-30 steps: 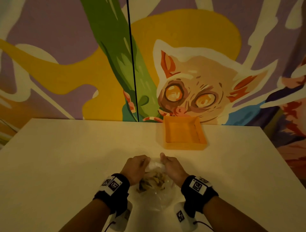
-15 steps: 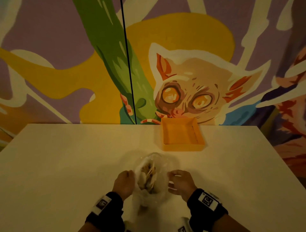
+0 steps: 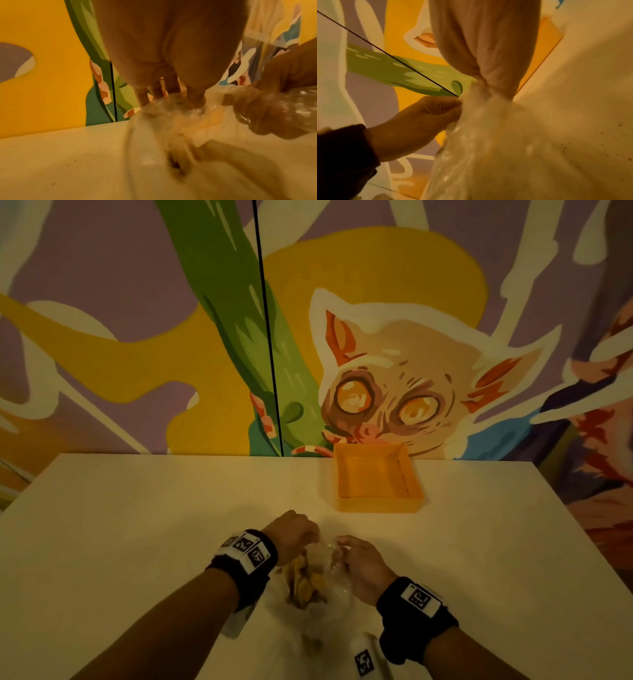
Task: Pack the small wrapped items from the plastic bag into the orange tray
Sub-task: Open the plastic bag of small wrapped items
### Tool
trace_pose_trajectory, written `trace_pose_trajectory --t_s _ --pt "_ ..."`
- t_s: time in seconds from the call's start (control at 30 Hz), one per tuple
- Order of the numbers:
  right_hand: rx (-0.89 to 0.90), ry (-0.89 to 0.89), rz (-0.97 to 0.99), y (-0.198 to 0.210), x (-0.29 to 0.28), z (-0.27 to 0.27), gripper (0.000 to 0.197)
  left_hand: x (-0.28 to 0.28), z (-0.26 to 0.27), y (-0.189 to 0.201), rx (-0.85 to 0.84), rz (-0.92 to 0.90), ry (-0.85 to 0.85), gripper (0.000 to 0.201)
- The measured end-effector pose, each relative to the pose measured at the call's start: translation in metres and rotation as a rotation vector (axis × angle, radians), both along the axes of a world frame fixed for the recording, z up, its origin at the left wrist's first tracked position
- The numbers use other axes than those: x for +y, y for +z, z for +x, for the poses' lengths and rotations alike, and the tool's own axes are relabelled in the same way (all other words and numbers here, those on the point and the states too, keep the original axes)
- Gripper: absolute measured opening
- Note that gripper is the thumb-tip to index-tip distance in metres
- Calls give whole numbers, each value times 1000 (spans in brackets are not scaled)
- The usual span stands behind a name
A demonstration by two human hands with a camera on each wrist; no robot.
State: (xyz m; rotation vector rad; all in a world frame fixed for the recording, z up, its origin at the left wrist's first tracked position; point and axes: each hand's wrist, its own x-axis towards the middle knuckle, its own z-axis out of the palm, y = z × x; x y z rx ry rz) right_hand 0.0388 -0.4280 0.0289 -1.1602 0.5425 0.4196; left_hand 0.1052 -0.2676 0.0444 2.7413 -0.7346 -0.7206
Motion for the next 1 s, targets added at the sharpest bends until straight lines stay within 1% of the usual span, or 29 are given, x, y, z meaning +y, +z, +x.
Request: trace_pose_trajectory --t_s 0.07,0.1,0.13,0.17,0.23,0.27,0.3,0.33,0.37,0.4,0.43,0.47,0.5,0.53,0.57,0.6,0.63,0.67,0.7,0.73,0.77,0.8,0.87,0.9,0.93,1.0 --pt "-19 57 -113 0 -1 2 31 4 2 -1 156 -144 84 29" --pt "-52 116 -224 -1 -1 3 23 6 2 -3 231 -194 118 31" --pt "-102 197 -380 -1 0 2 14 7 1 -3 295 -226 151 35" --pt "-163 307 -561 1 0 0 18 7 -1 -4 342 -254 182 39" --pt "-283 540 -892 1 1 -8 46 9 -2 -5 393 -310 296 41" --pt "-325 608 -1030 2 1 -14 54 10 -2 -4 408 -341 380 40" --pt "-342 624 -1098 1 0 -17 53 11 -1 -5 418 -371 449 39" --pt "-368 575 -1093 -1 -2 -20 43 13 -1 -4 415 -376 489 39" --pt "-390 499 -1049 -6 -4 -19 27 16 -1 -5 395 -368 502 42" --pt "-404 425 -996 -10 -7 -19 14 18 -2 -6 349 -330 479 44" --pt "-412 357 -941 -14 -10 -17 21 19 -2 -7 269 -277 427 43" --pt "-410 292 -877 -20 -12 -14 31 19 -3 -9 164 -212 361 37" --pt "-401 230 -783 -23 -15 -10 34 18 -6 -8 64 -171 291 28" --pt "-381 210 -698 -26 -16 -6 34 16 -9 -6 5 -146 206 29" --pt "-363 232 -619 -25 -16 -4 33 14 -12 -4 -19 -127 106 40" --pt "-344 264 -545 -22 -15 -3 32 11 -14 -2 -13 -84 9 47" --pt "-330 283 -482 -22 -15 0 32 8 -15 0 -6 -41 -65 46" --pt "-316 287 -441 -21 -16 2 31 6 -16 1 11 -28 -100 41" --pt "-284 292 -428 -22 -16 4 33 4 -15 -1 29 -76 -96 33" --pt "-243 279 -406 -21 -15 5 35 3 -16 -6 50 -178 -59 25" --pt "-220 282 -421 -21 -13 6 35 4 -16 -10 92 -280 12 21" --pt "-216 309 -486 -22 -11 7 33 4 -16 -15 138 -334 93 22" --pt "-238 399 -721 -21 -10 6 23 4 -16 -21 221 -353 227 31" --pt "-243 416 -839 -24 -10 4 25 6 -16 -23 253 -348 277 33" --pt "-242 383 -921 -25 -11 1 31 6 -16 -24 281 -345 321 36" --pt "-217 317 -1035 -26 -10 -8 39 10 -16 -27 357 -374 428 39"
